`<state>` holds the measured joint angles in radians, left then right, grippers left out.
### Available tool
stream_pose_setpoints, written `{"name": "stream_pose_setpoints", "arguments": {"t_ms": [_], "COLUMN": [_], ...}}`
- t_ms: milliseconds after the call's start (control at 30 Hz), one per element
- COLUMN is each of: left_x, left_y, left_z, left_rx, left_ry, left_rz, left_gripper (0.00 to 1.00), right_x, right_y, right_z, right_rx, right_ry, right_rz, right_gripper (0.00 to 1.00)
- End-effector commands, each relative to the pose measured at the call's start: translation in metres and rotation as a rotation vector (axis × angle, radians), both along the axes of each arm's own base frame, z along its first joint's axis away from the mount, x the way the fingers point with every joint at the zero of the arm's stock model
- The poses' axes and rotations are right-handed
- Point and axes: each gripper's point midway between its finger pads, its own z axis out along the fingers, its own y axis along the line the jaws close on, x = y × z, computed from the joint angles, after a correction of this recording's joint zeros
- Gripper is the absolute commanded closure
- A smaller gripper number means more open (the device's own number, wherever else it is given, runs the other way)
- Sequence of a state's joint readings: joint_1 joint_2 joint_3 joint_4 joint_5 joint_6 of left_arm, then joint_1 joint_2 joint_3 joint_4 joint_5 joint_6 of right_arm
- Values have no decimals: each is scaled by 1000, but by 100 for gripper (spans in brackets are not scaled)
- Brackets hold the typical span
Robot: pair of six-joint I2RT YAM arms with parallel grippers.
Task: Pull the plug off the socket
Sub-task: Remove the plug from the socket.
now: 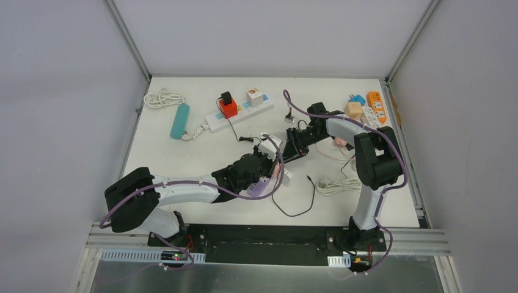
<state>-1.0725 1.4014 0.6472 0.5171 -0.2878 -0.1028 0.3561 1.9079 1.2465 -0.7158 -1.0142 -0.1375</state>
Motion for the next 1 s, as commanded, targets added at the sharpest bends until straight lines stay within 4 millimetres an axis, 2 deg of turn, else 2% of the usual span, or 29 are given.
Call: {"name": "stream_pose_setpoints", "arguments": {"t_ms": [0, 100, 300, 367, 467, 600, 667, 767, 833, 967], "left_x": [-12, -14, 0, -1, -7, -19, -26, -26, -23, -12], "left_y": [-13, -16, -11, -14, -20, -27, -32, -34, -30, -23], "left_z": [-8, -3, 16, 20, 21, 6, -4, -5, 5, 15], "left_rx": [227, 109, -285, -284, -85, 242, 334, 287, 160, -132], "left_ry": [-134, -92, 156, 163, 26, -210, -283, -281, -235, -31], "left_rz": [-70, -49, 27, 17, 6, -51, -77, -40, 11, 37], "left_gripper": [100, 100, 100, 100, 100, 100, 100, 100, 100, 100], "right_x": [18, 19, 18, 18, 19, 20, 20, 20, 20, 19], "right_y": [-14, -15, -14, -14, -15, -15, -15, -15, -15, -15], "right_z": [-54, -54, -55, -55, -55, -54, -55, -55, -56, -56], "right_rx": [-195, -197, -198, -199, -201, -204, -204, -207, -208, -206], "right_ry": [-147, -149, -145, -146, -148, -151, -149, -147, -148, -142], "right_rz": [21, 19, 22, 22, 21, 19, 17, 18, 17, 18], "right_gripper": [59, 60, 60, 60, 60, 60, 60, 60, 60, 60]}}
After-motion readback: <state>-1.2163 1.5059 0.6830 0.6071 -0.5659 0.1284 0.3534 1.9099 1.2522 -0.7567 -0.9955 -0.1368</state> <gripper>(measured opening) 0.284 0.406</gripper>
